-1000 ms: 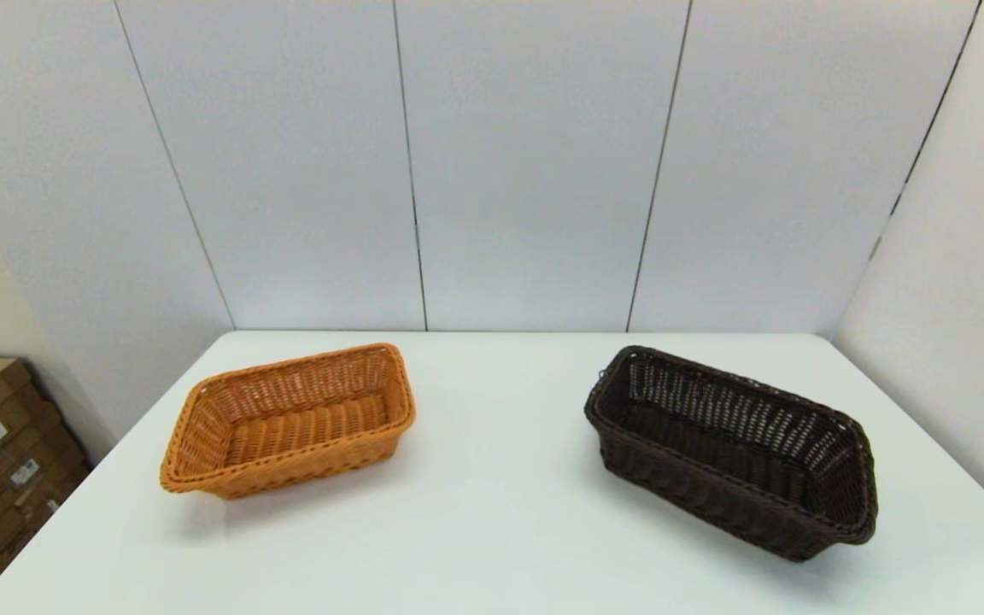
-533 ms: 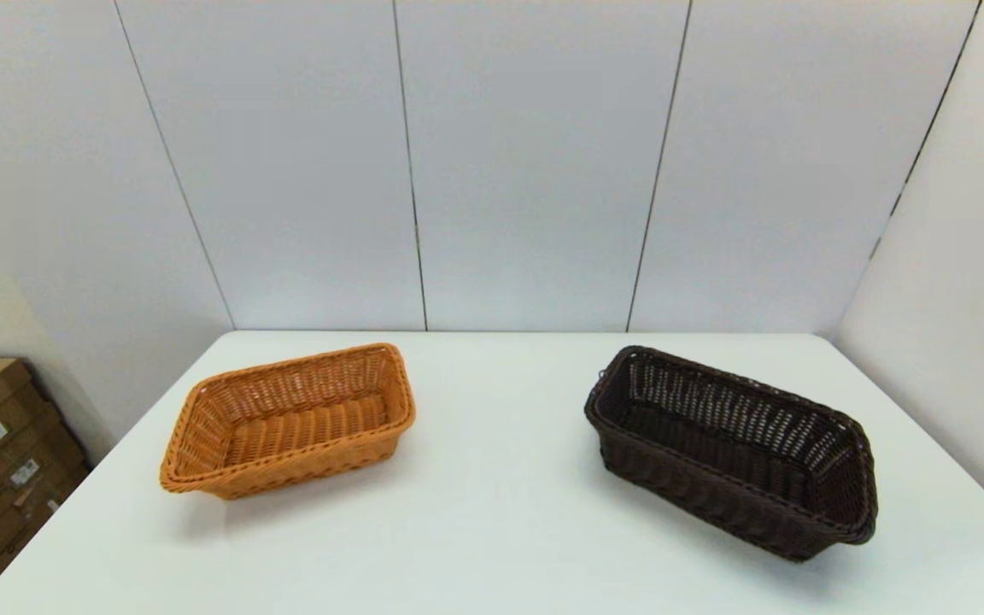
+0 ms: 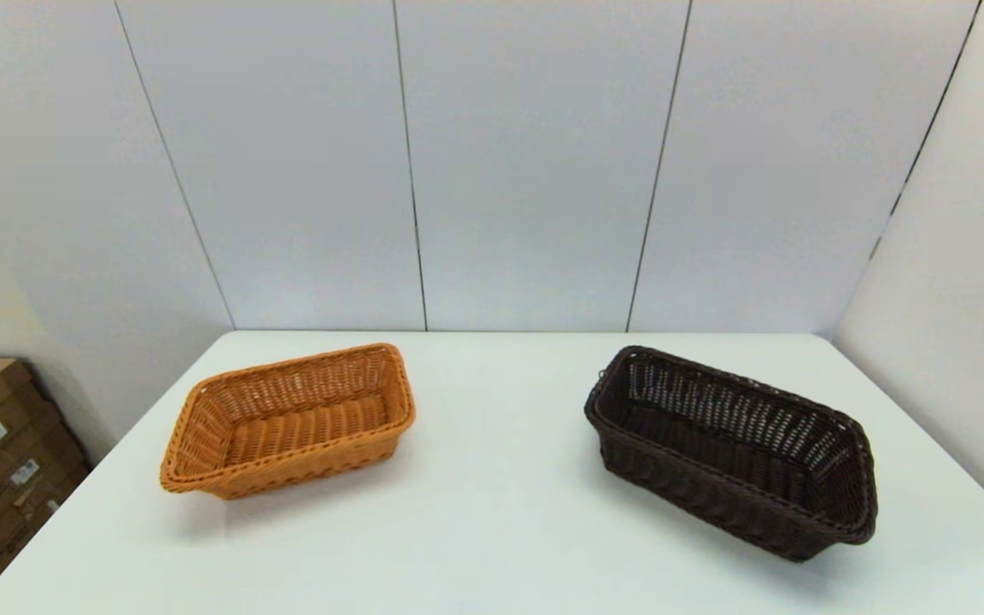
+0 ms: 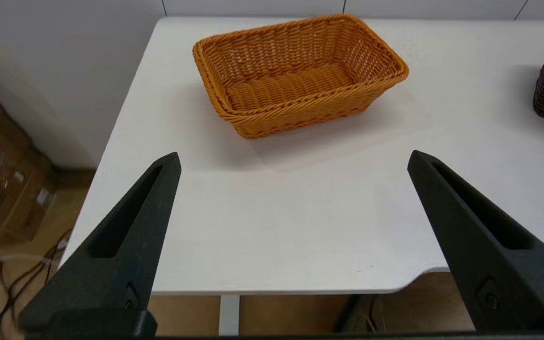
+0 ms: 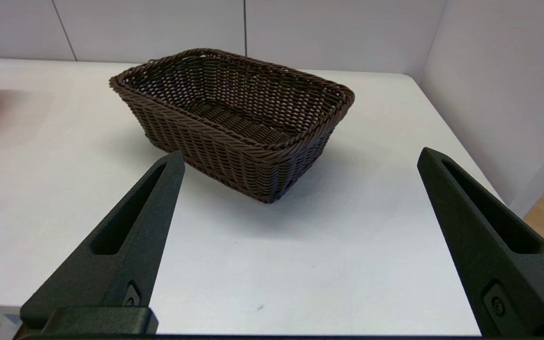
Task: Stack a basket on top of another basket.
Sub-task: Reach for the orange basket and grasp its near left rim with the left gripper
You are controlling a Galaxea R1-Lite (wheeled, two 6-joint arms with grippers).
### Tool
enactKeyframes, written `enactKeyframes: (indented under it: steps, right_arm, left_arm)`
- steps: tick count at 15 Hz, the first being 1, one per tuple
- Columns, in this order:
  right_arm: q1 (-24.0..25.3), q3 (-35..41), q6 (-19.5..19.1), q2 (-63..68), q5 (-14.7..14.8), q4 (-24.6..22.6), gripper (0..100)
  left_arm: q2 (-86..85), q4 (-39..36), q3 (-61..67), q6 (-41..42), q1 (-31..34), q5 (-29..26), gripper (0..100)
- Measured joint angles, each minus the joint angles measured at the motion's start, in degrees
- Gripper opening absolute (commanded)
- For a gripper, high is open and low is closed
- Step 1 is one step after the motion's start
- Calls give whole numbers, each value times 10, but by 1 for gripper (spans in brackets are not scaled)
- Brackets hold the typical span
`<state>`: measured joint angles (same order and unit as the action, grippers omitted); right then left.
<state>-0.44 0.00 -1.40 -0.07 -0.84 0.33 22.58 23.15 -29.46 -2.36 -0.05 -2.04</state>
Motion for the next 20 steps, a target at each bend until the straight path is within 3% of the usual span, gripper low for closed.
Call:
enactKeyframes:
  steps: [11, 15, 20]
  right_arm:
    - [0, 0, 0, 0, 0, 0, 100]
    - [0, 0, 0, 0, 0, 0, 100]
    - [0, 0, 0, 0, 0, 0, 100]
  left_arm:
    - [493, 74, -256, -12, 5, 21, 100]
    - [667, 150, -368, -92, 10, 60, 100]
    - [813, 265, -509, -182, 37, 67, 100]
